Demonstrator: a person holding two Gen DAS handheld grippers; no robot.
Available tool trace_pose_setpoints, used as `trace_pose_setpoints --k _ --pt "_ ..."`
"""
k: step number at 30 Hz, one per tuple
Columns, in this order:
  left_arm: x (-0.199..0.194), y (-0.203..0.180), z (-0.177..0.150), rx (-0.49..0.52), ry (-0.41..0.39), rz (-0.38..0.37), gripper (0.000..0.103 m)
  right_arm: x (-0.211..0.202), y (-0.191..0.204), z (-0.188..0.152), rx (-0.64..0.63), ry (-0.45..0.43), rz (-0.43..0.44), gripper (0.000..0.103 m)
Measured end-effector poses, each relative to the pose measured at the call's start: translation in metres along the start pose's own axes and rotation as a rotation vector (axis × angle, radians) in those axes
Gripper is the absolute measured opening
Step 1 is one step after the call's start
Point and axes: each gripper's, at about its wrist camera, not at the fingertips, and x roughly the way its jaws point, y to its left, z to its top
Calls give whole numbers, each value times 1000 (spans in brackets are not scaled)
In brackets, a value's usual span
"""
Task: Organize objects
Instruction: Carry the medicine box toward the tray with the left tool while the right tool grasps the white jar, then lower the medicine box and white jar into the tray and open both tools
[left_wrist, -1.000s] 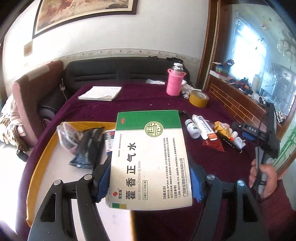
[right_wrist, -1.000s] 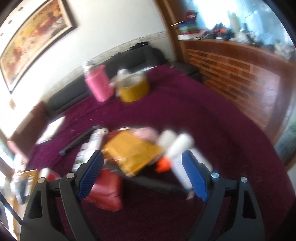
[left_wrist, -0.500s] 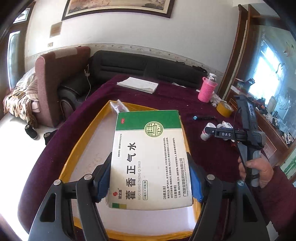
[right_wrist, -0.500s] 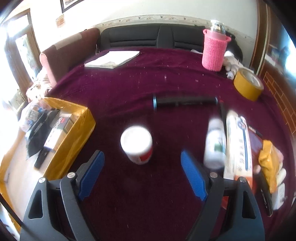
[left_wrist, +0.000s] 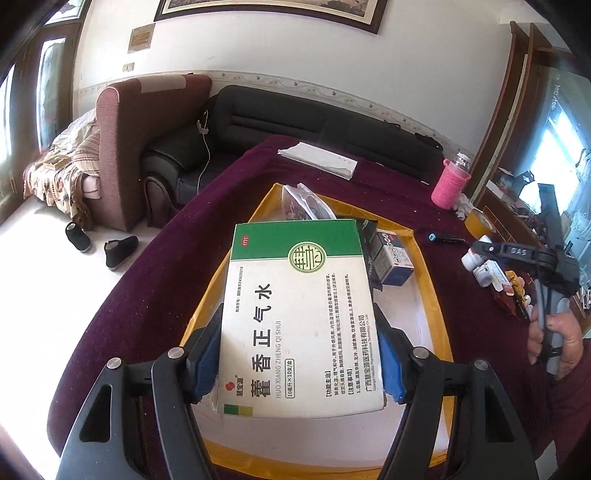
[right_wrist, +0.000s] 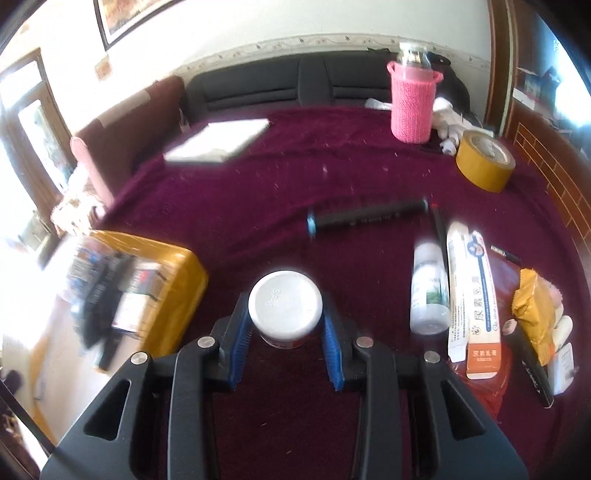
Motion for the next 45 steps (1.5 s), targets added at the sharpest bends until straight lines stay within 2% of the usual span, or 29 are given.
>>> trace_pose_setpoints --k 4,9,12,17,20,28,31,35,41,45 --pt "13 1 18 42 28 30 65 -23 27 5 -37 2 122 33" --pt "57 2 37 76 136 86 65 -18 71 -4 -71 78 268 33" --pt "80 4 45 70 185 103 65 -6 93 -14 -91 118 298 33" --pt "101 -5 50 104 216 140 65 11 116 -27 -109 175 335 33" --pt "109 -7 49 104 223 153 67 20 126 -32 -130 214 325 33" --pt "90 2 52 32 209 103 67 53 141 -33 -152 321 281 33" --pt "71 -1 55 49 169 105 67 64 141 -30 -147 334 244 33" --pt "44 -8 60 79 99 98 68 69 136 -26 -123 313 230 43" --pt "21 -8 60 52 48 88 69 50 123 -18 -65 248 290 43" --pt "12 -12 53 55 44 92 69 25 112 -14 -44 181 292 46"
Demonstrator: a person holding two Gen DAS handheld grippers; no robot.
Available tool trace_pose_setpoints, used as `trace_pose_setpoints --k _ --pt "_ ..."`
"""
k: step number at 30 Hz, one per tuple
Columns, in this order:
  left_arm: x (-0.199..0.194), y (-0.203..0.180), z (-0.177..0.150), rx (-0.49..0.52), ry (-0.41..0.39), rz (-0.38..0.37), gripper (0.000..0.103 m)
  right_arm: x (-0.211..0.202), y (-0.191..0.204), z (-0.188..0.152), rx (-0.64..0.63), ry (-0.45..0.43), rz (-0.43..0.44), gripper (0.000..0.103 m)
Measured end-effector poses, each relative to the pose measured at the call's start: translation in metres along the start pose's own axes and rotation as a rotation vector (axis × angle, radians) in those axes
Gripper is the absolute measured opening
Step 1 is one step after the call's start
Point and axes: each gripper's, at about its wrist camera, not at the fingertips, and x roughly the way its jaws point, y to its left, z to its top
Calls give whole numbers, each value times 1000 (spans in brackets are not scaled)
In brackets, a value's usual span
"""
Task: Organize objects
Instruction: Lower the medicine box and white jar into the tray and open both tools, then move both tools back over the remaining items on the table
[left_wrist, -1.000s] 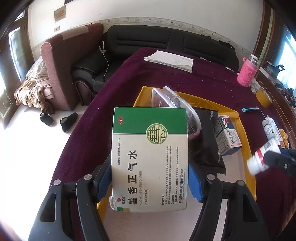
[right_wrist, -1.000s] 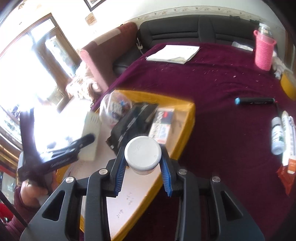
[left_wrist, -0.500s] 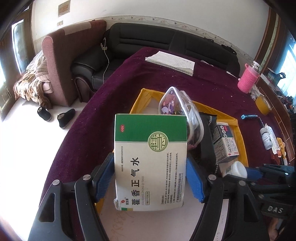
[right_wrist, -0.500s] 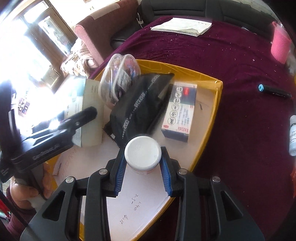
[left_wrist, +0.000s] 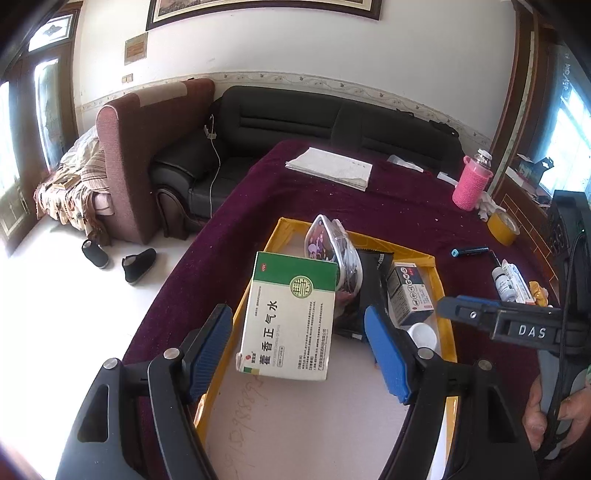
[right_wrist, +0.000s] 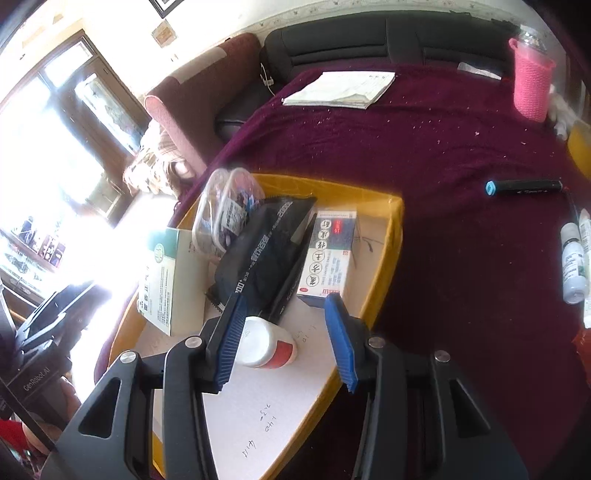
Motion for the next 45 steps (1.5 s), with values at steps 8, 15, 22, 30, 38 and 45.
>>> trace_pose_setpoints --k 8,15,22,30,38,45 --pt "-18 -34 -13 8 16 -85 69 -53 -33 -26 28 -97 -51 54" --pt "-17 -101 -29 58 53 -208 71 -89 -112 -64 178 -149 -131 53" --pt "-2 -182 -35 172 122 -282 70 -142 -195 -85 346 -275 -207 53" --pt "39 -262 -7 190 122 -340 70 -175 -260 -65 415 -472 -307 57" --pt "129 -313 12 142 217 -310 70 -167 -307 -63 467 -498 -297 59" --pt "174 -344 19 132 235 -319 70 -171 -314 -64 483 -510 -270 62"
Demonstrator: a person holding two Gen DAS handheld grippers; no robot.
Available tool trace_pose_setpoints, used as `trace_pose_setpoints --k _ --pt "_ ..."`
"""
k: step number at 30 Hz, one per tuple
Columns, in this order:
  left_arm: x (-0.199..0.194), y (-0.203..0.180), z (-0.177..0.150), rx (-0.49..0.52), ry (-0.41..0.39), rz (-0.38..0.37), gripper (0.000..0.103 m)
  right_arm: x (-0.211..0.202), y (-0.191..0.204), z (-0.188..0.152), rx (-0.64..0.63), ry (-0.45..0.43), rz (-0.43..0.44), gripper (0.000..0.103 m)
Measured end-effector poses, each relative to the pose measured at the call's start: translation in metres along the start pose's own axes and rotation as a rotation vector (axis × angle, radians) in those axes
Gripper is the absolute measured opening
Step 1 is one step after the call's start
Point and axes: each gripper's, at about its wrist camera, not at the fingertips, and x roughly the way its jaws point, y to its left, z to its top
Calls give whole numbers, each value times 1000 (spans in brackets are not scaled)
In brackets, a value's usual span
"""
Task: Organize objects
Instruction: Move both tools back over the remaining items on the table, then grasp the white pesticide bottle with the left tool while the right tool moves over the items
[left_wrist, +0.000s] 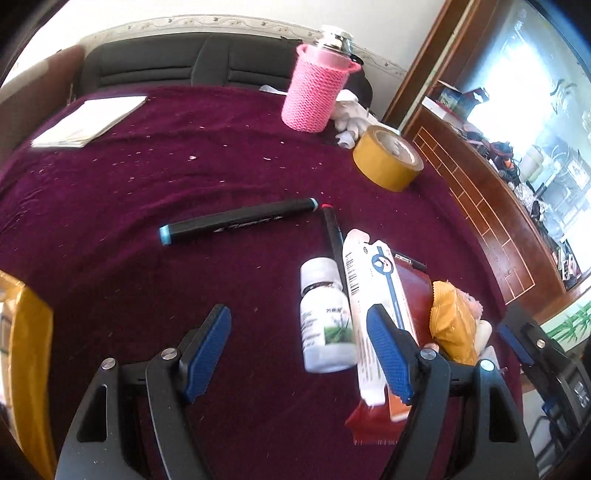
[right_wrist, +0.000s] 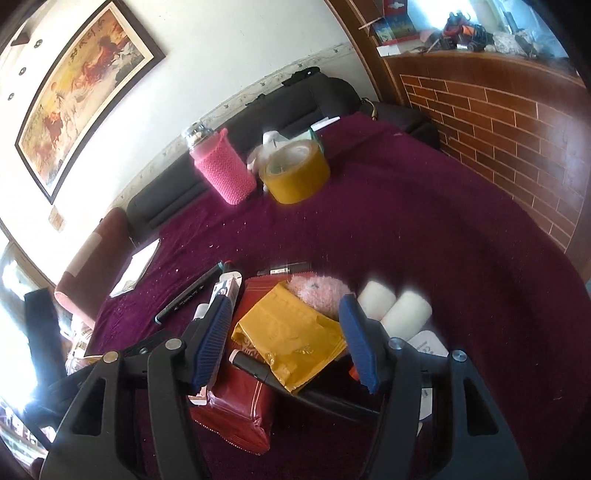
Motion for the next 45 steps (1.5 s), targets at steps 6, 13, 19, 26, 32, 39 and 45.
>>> trace_pose_setpoints --k 6,13,19,26,32,39,45 --pt "18 -11 1 107 6 27 50 -3 0 -4 -9 0 -3 62" --pt "34 -19 2 139 17 79 46 1 0 -5 -12 14 -14 62" --pt "26 -19 -1 151 12 78 29 2 0 -7 -23 13 -31 62" --pt "-59 -1 -29 156 -99 37 29 3 -1 -7 -23 13 -44 62" --pt "-124 16 -83 179 -139 44 29 -9 -12 -3 8 -55 -68 62" --pt "-130 44 -131 167 -98 105 29 -13 -39 -6 121 7 -57 62" --pt "-116 62 -146 125 -56 103 29 -26 -53 -13 135 71 -100 62"
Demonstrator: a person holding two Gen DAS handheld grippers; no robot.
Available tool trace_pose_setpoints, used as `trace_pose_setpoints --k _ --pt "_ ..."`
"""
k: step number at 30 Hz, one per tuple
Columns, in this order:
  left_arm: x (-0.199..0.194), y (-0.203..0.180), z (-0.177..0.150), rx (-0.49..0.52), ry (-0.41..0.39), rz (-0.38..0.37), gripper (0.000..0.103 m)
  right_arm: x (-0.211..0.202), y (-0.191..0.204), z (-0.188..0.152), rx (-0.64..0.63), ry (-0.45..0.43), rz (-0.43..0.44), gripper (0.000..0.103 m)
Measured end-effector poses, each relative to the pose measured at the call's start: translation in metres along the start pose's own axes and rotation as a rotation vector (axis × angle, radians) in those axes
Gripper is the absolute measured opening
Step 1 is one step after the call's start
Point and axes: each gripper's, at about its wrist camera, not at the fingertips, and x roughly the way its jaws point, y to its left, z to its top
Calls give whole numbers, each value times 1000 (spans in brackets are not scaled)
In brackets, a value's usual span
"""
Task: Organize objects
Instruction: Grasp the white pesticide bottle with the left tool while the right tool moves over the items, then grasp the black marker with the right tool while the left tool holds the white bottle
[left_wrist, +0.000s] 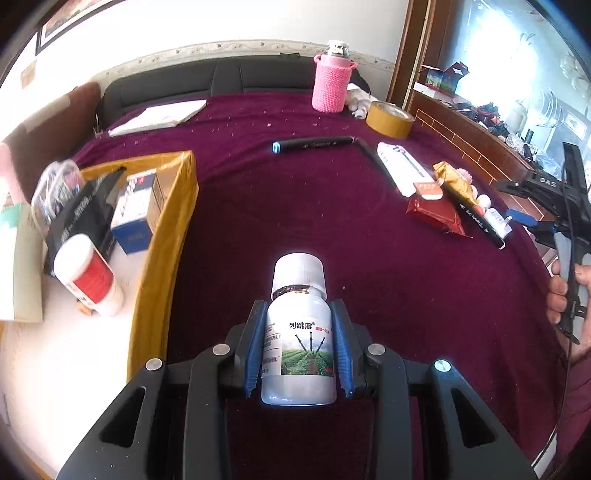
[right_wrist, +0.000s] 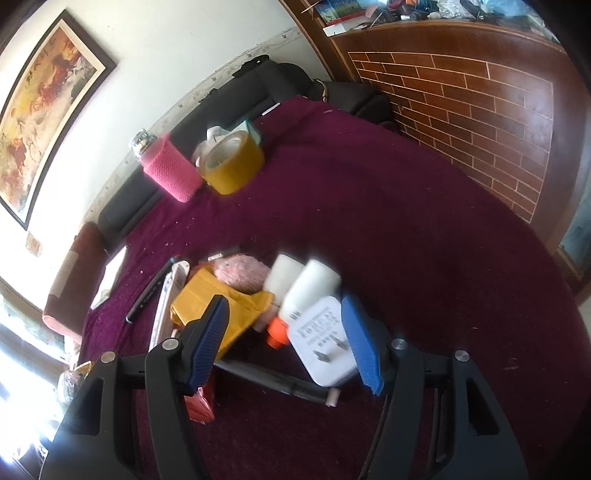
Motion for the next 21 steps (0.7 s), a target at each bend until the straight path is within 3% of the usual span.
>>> trace_pose_setpoints --k 4,9,12,14,15,19,21 --pt "8 9 -6 -53 32 -45 29 -6 6 1 -62 64 40 63" --pt "11 10 -8 -68 38 -47 29 17 28 -1 -145 235 198 62" --pt "11 7 -9 -56 39 -32 29 26 46 -2 -229 223 124 62" --pt "11 9 -9 -63 39 -37 29 32 55 -7 -248 264 124 62" --pt "11 10 -9 -67 39 -43 29 39 60 -14 -246 340 167 64" --pt "12 10 -8 -69 40 -42 29 18 76 -26 -290 367 278 64" --pt "12 9 -8 -63 41 -34 29 10 85 -28 -364 307 169 64"
